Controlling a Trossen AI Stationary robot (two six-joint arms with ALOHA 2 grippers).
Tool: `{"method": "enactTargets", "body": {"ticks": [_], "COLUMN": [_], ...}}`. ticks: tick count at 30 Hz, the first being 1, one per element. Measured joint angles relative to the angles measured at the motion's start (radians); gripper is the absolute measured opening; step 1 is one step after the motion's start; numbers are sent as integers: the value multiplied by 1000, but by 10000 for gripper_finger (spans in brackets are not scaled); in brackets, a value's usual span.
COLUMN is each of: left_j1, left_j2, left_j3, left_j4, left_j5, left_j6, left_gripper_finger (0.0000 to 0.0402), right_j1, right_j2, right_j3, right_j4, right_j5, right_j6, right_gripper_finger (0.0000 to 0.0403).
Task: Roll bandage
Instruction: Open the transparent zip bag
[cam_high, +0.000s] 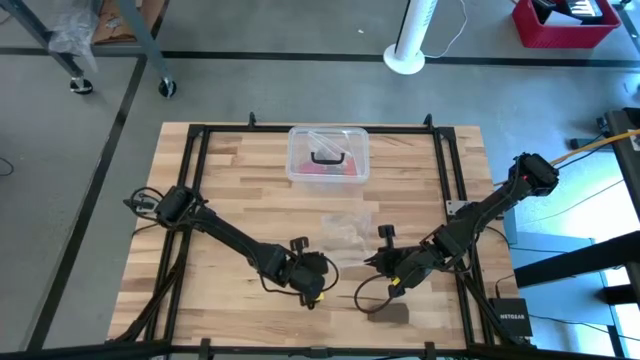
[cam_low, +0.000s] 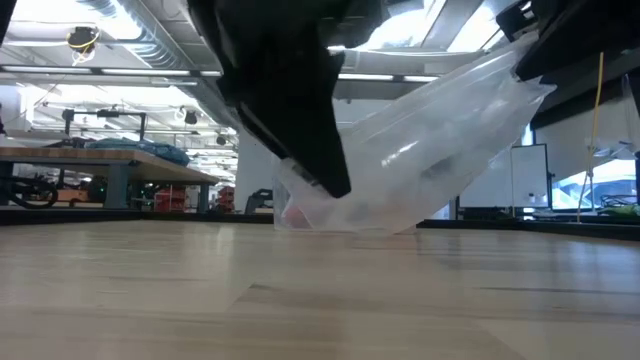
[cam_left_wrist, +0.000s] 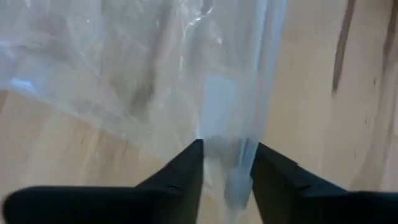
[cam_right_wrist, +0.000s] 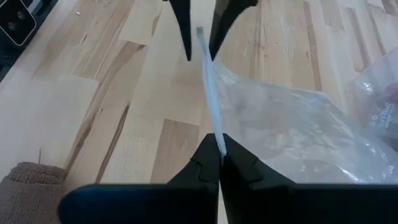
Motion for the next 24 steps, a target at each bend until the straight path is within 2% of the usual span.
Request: {"method": "enactTargets", "body": {"ticks": [5, 7, 9, 14, 18, 24], "left_j1": [6, 11, 18, 34, 48, 51], "left_j2": [-32, -70, -104, -126, -106, -37], "left_j3": [0, 1, 3, 2, 1, -1], "left_j4": [74, 118, 157, 189, 199, 218], "left_j5": [140, 159, 134, -35, -46, -34], "left_j6": [26, 46, 76, 131, 106, 102], "left_gripper_finger": [175, 190, 198, 202, 202, 202], "right_j1": [0, 0, 0, 0, 0, -1], "right_j2": [0, 4, 11, 40, 65, 81], "right_j3": [0, -3, -21, -126, -200, -227], "right_j4": [-40, -43, -26, 134, 253, 308], "right_j5": [4, 26, 45, 64, 73, 80], "right_j6": [-1, -3, -26, -93, -114, -134], "right_gripper_finger": [3, 3, 3, 2, 2, 1]}}
